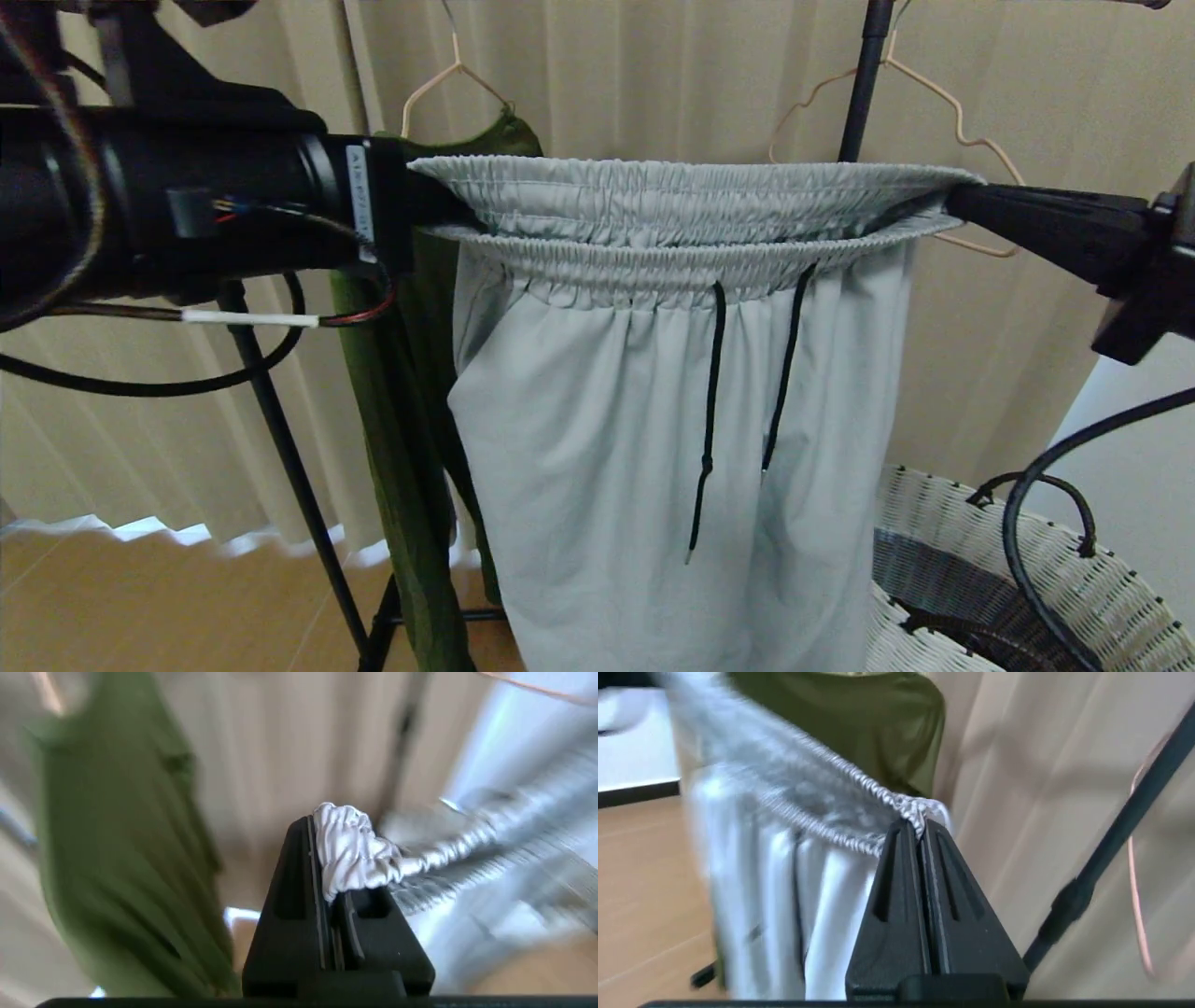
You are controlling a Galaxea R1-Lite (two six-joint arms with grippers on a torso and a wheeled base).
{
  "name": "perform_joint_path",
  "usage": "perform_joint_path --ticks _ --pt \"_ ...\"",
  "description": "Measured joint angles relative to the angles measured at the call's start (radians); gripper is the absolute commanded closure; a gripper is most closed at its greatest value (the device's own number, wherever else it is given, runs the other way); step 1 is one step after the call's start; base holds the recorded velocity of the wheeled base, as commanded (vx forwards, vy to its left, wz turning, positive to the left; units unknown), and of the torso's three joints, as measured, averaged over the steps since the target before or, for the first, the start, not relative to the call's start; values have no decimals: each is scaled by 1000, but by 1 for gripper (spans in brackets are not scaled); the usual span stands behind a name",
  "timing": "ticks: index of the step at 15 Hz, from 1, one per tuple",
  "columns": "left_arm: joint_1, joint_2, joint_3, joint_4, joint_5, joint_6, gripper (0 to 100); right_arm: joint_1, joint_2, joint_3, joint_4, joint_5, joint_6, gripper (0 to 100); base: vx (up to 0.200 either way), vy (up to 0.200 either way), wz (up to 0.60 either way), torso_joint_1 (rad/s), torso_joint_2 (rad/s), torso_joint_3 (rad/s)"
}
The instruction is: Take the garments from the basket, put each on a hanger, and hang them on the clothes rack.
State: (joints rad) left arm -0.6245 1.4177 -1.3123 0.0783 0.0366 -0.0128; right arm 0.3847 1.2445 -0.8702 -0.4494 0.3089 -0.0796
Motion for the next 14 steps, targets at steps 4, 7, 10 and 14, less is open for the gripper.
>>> perform_joint_path --ticks 4,7,10,14 --pt "-43 -129 91 33 -109 0 100 -1 103 -41 -43 -3 5 100 0 0 0 0 0 0" --pt "-110 -183 133 33 -121 0 100 2 151 -56 -61 -5 5 100 0 0 0 0 0 0" --pt "-139 -203 150 29 -118 1 100 3 167 -60 -61 -41 4 100 0 0 0 0 0 0" --pt "-94 -181 139 17 -15 83 100 1 141 -61 -44 -105 1 100 0 0 0 0 0 0"
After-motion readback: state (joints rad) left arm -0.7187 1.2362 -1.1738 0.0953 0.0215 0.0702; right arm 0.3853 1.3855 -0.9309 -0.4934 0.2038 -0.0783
